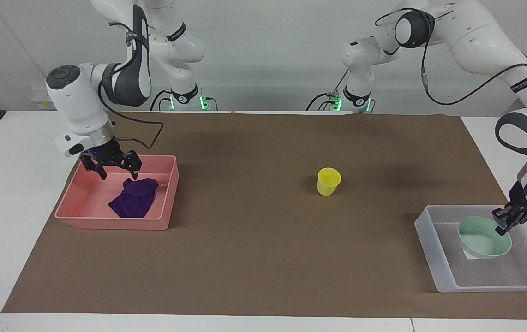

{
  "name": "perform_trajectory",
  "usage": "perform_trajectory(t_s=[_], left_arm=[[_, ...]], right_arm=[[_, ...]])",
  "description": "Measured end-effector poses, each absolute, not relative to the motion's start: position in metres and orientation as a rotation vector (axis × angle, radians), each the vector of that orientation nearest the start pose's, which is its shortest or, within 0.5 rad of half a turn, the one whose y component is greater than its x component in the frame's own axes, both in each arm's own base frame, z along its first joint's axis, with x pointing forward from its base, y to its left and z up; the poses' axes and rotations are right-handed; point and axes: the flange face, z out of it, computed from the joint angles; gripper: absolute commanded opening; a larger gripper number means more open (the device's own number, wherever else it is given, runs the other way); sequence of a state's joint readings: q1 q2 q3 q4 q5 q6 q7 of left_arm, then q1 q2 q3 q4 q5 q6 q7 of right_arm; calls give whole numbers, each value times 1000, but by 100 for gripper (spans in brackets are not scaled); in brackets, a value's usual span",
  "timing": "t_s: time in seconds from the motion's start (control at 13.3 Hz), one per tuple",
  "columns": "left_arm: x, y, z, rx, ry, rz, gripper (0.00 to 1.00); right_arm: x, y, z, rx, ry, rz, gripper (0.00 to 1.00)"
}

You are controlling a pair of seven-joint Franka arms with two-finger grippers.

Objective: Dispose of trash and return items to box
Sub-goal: 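Lower the green bowl into the clear box and open the left gripper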

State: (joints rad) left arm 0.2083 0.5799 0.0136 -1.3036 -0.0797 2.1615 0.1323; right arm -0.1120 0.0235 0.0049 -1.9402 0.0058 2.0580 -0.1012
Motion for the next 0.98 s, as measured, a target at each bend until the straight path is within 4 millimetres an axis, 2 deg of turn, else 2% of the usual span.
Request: perform_trajectory(t_s=[0.23,0.38,0.6,0.83,0.98], left_arm=[[736,175,415,-3114,-182,-442,0],[740,177,405,-3108,-182,-457,0],[741,178,386,-3108,-177,-424,0],[737,179,369,-3102,-173,-408,0],[733,178,352,-3098,-176,-414,0]], right_arm=[[562,-48,537,-3137,88,-85,100],[557,-42,564,-3133,151,-74,100],[547,-38,594,-3126,261,-39,100],[538,-43,629,-3160,288,-13,100],[536,-45,636,-3162,294,-21,100]])
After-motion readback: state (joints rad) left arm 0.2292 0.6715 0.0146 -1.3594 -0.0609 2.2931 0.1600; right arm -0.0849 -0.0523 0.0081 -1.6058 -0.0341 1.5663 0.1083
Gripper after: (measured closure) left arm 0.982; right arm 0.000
